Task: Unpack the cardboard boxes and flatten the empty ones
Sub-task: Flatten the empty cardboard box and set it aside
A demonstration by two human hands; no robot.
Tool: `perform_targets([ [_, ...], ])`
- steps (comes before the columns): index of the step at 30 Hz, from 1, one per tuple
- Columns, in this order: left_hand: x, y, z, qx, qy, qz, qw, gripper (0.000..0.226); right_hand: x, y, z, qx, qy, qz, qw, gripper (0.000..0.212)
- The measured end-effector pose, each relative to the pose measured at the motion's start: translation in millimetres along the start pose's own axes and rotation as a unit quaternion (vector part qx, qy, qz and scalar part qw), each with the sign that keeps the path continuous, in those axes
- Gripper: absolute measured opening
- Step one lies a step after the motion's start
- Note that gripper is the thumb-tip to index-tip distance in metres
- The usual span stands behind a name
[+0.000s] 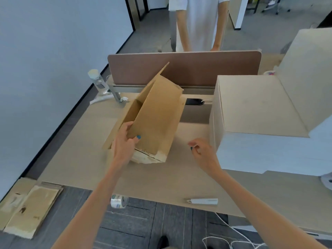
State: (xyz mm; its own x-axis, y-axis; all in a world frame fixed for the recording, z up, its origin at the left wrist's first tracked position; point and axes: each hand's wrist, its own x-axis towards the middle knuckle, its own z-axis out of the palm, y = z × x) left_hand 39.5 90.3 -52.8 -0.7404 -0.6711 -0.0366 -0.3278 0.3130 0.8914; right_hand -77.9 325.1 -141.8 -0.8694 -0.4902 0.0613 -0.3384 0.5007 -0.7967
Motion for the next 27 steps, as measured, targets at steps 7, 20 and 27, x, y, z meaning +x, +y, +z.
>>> perform_targets([
  [7, 36.2, 5.2, -64.6, -0.187, -0.035, -0.047, 0.981, 0.044, 27.4, -31.2, 52.4, 0.090, -0.007, 0.160, 0.983, 0.040],
  [20, 104.9, -64.8, -103.2, -0.381, -0.083, -0.208, 0.897, 0.026, 56.2, -58.8, 72.5, 0.341, -0.025, 0.243, 0.908, 0.086],
  [27, 102.8, -109.5, -94.8, -0.461, -0.113, -0.281, 0.834, 0.022, 67.9, -81.4, 65.8, 0.346, 0.052, 0.232, 0.908, 0.076],
])
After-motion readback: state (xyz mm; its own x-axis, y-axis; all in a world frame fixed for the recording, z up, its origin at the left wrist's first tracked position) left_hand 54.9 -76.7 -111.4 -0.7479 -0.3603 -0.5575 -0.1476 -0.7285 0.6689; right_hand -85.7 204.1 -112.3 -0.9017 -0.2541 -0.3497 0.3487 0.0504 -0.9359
